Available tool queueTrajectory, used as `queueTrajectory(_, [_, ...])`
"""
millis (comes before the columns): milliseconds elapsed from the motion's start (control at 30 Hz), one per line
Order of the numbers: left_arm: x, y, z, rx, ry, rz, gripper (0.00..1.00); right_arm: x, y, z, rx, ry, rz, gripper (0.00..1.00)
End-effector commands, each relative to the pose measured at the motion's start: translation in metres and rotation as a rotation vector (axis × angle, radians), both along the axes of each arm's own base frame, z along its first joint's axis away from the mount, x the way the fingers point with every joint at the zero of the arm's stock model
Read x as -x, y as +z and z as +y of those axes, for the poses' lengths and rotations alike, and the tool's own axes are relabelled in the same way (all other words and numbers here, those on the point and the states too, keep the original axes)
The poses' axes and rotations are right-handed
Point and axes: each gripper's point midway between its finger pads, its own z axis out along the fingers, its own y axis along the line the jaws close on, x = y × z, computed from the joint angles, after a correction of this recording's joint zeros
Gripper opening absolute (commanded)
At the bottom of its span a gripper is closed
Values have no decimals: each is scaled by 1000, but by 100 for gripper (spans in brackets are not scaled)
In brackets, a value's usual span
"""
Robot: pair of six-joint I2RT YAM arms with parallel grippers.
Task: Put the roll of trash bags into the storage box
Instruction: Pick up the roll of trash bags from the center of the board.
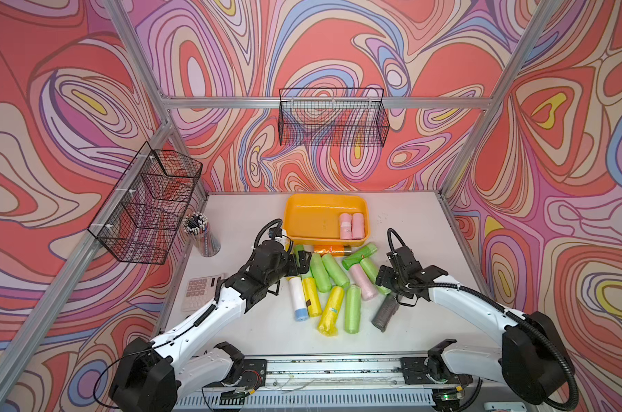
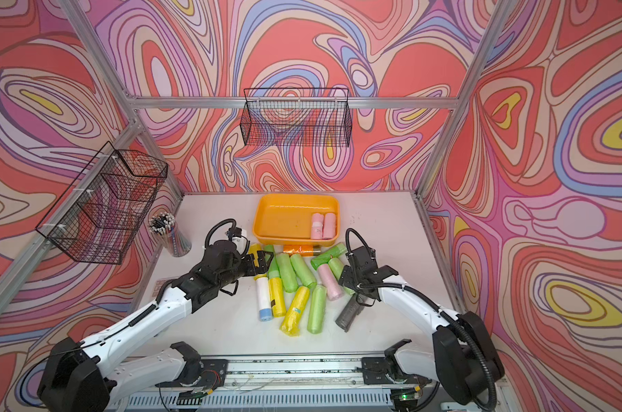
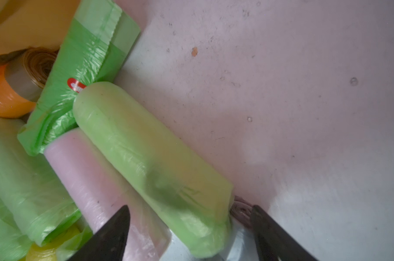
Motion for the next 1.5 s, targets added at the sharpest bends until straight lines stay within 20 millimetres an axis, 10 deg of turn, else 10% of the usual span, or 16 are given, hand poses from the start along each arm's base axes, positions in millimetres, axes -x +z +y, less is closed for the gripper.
queueTrajectory(0, [-1, -1, -4, 24, -12, 1, 100, 3, -5, 4, -32, -18, 5, 84])
queueTrajectory(333, [-4, -2, -5, 23, -5, 0, 100, 7, -16, 4, -45, -34, 33, 79])
queueTrajectory(833, [-10, -10, -16, 43, -28, 23, 100, 25, 22, -24, 57, -146, 85, 79])
queueTrajectory(1467, [-10, -11, -15, 34, -33, 20, 100, 62, -19, -22, -67, -264, 177, 73])
